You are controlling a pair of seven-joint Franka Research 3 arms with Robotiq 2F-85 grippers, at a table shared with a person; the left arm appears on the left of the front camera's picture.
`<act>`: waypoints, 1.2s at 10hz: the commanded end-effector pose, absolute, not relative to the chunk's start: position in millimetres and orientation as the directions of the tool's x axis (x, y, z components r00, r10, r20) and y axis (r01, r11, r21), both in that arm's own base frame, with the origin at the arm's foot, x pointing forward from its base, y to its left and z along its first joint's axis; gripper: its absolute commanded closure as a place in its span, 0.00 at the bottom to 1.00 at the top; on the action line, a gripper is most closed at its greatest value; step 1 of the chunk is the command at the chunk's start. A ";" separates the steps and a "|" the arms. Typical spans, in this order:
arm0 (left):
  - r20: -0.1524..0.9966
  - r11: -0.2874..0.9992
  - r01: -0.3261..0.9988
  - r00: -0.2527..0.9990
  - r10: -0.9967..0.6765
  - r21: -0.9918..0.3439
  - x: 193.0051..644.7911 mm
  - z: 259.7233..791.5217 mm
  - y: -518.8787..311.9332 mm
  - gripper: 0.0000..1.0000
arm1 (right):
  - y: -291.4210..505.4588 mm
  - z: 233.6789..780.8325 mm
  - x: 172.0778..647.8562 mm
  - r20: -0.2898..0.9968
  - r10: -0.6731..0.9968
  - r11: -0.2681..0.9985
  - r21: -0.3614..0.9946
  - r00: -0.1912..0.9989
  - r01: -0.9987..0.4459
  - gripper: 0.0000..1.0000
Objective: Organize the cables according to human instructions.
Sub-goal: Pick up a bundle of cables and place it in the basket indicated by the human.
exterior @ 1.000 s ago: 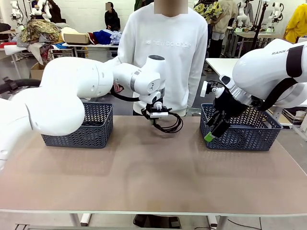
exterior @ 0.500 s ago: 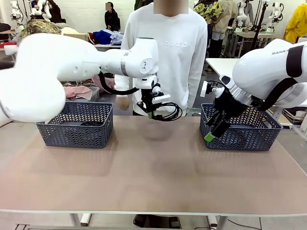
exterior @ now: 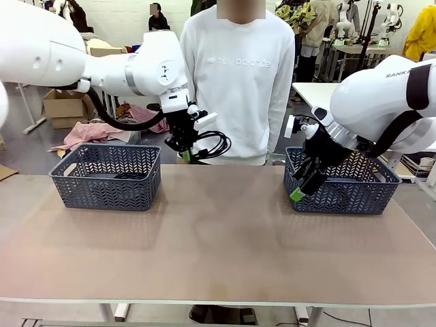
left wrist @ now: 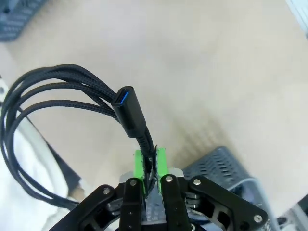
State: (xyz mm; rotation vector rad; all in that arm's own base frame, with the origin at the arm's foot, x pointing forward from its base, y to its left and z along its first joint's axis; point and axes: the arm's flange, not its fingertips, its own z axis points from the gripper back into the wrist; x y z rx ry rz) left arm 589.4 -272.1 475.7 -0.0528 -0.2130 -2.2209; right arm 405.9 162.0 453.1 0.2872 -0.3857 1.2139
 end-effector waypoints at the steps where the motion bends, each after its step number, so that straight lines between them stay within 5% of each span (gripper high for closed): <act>1: 0.117 -0.529 0.840 -0.541 -0.833 0.119 565.8 474.7 -264.8 1.00 | 161.2 453.8 405.1 0.438 0.847 0.330 0.008 0.301 -0.944 0.00; 9: 0.106 -0.535 0.838 -0.545 -0.832 0.109 574.3 477.9 -264.2 1.00 | 161.2 453.8 405.1 0.438 0.847 0.330 0.008 0.301 -0.944 0.00; 10: 0.109 -0.522 0.848 -0.530 -0.841 0.097 572.0 474.3 -267.7 0.88 | 161.2 453.8 405.1 0.438 0.847 0.330 0.008 0.301 -0.944 0.00; 12: 0.087 -0.447 0.891 -0.453 -0.887 0.081 558.2 490.9 -246.3 0.88 | 161.2 453.8 405.1 0.438 0.847 0.330 0.008 0.301 -0.944 0.00</act>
